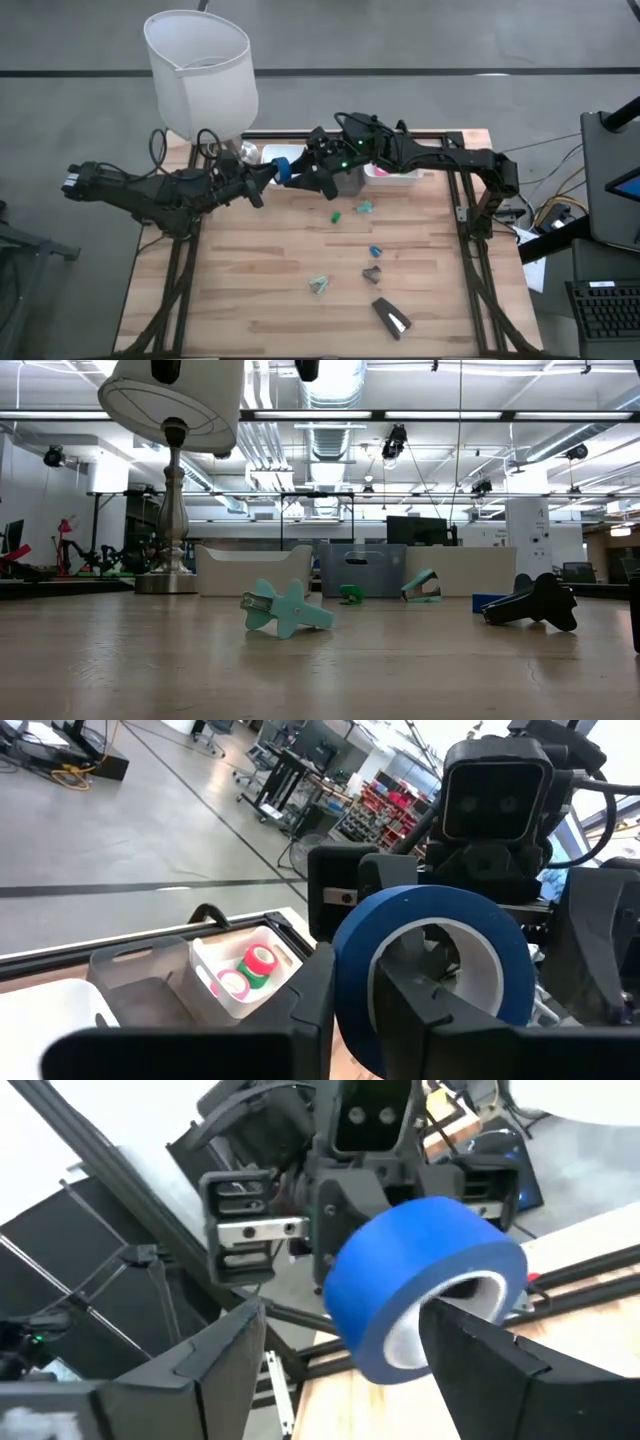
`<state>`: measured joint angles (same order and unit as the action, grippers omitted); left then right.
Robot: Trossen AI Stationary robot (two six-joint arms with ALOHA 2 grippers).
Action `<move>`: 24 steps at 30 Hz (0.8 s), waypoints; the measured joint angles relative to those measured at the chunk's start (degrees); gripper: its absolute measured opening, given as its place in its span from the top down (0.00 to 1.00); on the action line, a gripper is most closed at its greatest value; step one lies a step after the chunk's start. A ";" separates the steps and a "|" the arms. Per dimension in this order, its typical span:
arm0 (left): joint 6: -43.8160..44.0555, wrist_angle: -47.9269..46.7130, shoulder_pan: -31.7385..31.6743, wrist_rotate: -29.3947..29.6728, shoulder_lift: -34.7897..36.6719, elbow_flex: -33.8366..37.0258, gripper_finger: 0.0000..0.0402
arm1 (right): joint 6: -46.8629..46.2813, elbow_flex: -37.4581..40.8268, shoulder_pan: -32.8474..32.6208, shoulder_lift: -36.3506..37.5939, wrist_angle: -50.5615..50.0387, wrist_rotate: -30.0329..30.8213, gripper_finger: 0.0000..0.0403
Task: Pick and place Stapler, Stapler remover, tape
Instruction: Put the blue tape into the right white bin
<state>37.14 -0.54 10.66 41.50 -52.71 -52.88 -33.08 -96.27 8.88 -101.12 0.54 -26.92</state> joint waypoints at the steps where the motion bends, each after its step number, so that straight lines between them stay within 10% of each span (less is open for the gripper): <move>1: -0.02 0.00 0.00 0.00 0.00 0.00 0.85 | 0.01 0.00 -0.01 0.00 0.29 0.00 0.38; 24: -2.71 -0.38 -0.10 -0.57 -0.12 0.04 0.83 | 1.76 0.09 -0.02 -0.33 -0.40 1.53 0.88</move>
<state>34.43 -0.92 10.56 40.93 -52.83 -52.84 -31.32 -96.18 8.86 -101.45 0.14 -25.39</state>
